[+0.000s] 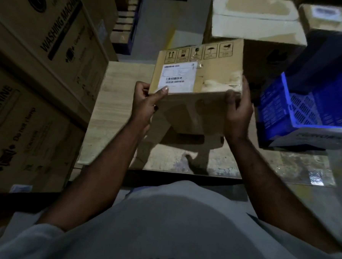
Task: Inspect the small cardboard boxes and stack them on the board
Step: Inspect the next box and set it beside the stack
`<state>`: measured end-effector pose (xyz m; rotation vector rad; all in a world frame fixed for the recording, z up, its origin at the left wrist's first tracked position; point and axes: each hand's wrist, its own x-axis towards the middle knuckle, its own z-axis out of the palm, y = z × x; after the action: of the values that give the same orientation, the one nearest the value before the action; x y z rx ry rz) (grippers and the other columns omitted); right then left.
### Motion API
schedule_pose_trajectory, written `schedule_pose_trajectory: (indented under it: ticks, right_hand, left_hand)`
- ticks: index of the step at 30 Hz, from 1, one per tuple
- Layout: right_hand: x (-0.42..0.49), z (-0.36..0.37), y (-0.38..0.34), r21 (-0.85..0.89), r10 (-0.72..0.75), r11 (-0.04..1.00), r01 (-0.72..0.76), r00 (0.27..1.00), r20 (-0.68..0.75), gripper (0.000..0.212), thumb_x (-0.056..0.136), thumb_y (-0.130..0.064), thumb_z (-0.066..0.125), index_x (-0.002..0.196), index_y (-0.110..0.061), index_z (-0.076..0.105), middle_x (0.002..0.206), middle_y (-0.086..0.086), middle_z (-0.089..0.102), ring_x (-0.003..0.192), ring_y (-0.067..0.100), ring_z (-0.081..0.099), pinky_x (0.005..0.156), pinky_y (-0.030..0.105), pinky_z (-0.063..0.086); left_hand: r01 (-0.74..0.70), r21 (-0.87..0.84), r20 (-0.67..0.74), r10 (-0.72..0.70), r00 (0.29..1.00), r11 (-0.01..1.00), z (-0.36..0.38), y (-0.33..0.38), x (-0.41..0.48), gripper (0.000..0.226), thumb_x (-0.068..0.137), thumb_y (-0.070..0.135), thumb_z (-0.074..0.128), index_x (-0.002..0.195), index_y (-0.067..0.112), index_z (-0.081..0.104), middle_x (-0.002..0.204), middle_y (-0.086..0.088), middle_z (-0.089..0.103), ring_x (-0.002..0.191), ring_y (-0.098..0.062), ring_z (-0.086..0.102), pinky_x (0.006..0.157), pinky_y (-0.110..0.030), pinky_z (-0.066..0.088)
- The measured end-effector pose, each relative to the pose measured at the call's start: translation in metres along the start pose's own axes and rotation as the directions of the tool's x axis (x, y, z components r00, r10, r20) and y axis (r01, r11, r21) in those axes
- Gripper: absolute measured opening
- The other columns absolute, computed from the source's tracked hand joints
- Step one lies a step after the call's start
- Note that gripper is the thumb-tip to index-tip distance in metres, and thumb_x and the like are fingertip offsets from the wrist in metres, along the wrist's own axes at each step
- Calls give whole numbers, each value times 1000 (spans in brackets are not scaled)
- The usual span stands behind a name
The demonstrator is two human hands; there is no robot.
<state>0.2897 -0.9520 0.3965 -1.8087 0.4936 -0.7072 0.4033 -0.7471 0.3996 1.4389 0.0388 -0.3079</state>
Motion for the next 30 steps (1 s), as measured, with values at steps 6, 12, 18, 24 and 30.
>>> schedule_pose_trajectory:
  ticks: [6,12,18,24,30]
  right_hand:
    - [-15,3,16,271,187,949,-164,981,-60,82,88,-82,51,142,-20,59,135,4,68,130,21,61,112,52,48]
    - [-31,0,36,221,231,954,-203,967,-109,43,99,-62,45,118,-29,65,118,5,70,115,24,66,103,56,51]
    - [-38,-7,38,130,248,963,-237,966,-79,44,94,-53,39,122,-24,55,109,-6,68,102,8,67,87,39,56]
    - [-44,-11,39,119,244,964,-237,969,-47,37,99,-37,36,129,-21,52,111,-6,68,99,3,68,83,33,57]
    - [-53,-15,30,168,252,955,-246,967,-19,40,99,-33,37,135,-21,51,119,-2,67,108,10,67,85,28,56]
  left_hand:
    - [-88,40,30,87,996,995,-11,-2,-7,27,91,18,75,104,14,52,109,-15,66,98,-25,70,82,-45,59]
    - [-21,121,76,12,997,992,-18,-12,-18,42,75,51,78,107,38,55,121,-5,63,117,-24,64,87,-44,59]
    - [137,126,106,-150,983,983,-14,-26,-29,58,83,38,66,131,13,45,112,-1,64,89,-8,64,65,-21,52]
    - [186,160,149,-210,966,969,-19,-26,-31,45,98,22,57,140,11,43,113,0,63,93,-14,62,57,-16,51]
    - [192,186,229,-233,945,964,-25,-19,-36,51,99,20,55,147,19,39,120,3,61,99,-11,60,63,-17,51]
